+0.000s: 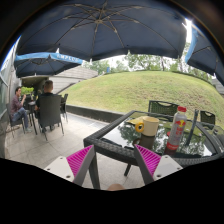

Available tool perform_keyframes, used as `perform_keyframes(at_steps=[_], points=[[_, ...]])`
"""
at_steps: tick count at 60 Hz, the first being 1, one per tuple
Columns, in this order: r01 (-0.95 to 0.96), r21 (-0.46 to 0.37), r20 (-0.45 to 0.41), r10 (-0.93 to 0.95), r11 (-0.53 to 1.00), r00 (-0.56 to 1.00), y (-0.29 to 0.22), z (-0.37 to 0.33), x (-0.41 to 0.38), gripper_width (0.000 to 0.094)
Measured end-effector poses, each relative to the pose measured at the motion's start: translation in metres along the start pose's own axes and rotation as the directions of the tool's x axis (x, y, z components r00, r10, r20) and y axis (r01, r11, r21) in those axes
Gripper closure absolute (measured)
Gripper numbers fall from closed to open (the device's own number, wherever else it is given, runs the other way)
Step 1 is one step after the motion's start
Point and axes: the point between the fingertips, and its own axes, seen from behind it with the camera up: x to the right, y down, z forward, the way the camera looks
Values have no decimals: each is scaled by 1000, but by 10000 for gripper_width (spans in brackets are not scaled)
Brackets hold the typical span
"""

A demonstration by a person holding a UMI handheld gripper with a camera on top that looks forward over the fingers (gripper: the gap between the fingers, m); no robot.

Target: Pour water

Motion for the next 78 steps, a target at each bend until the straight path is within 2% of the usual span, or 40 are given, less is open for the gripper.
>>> perform_keyframes(at_steps=[16,30,42,56,67,72,78], points=[[-22,19,25,21,1000,999,-4,-2,-7,91],[-35,47,-7,36,998,999,-12,-14,24,91],[-28,81,-97,36,996,995,-18,-21,91,92],[-51,103,-254,76,993,964,-33,-4,189,94],[-60,170,-282,106,984,954,-57,48,248,100],[-48,152,-336,97,987,937,-61,76,277,110],[-91,164,-322,140,982,936,-64,109,292,110]])
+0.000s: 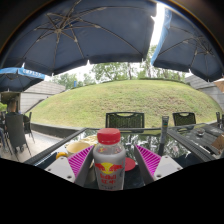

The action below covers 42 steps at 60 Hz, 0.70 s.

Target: Pour water

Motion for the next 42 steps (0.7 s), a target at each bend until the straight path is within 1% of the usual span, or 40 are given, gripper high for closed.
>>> perform_keyframes(at_steps=[5,7,8,9,10,11,12,15,19,23,25,29,33,35,38,40,42], points=[[-6,-27,-16,5,1000,1000,11,18,5,123],[-2,-21,-10,2,1000,1000,13,24,2,159],[-1,-17,2,1,1000,1000,13,25,-1,212],[0,-16,19,1,1000,1000,14,25,-6,306],[-7,-16,43,7,1000,999,14,25,-13,422],[-9,-13,48,10,1000,999,14,25,-14,421],[0,-7,35,1,1000,999,12,25,-11,422],[2,-8,-1,-2,1000,1000,11,25,-4,464],[8,-14,36,-7,1000,999,16,27,-11,520],[30,-22,55,-29,999,998,16,28,-10,531],[64,-24,45,-63,998,997,14,33,-12,532],[194,-13,11,-194,981,981,5,47,-2,530],[401,-6,-39,-401,916,915,-19,61,8,531],[536,-8,-70,-535,844,842,-25,73,4,531],[724,-11,-107,-720,690,685,-41,87,-1,531],[821,-12,-121,-816,570,565,-53,95,-5,527],[890,-14,-128,-884,455,450,-54,107,-12,527]])
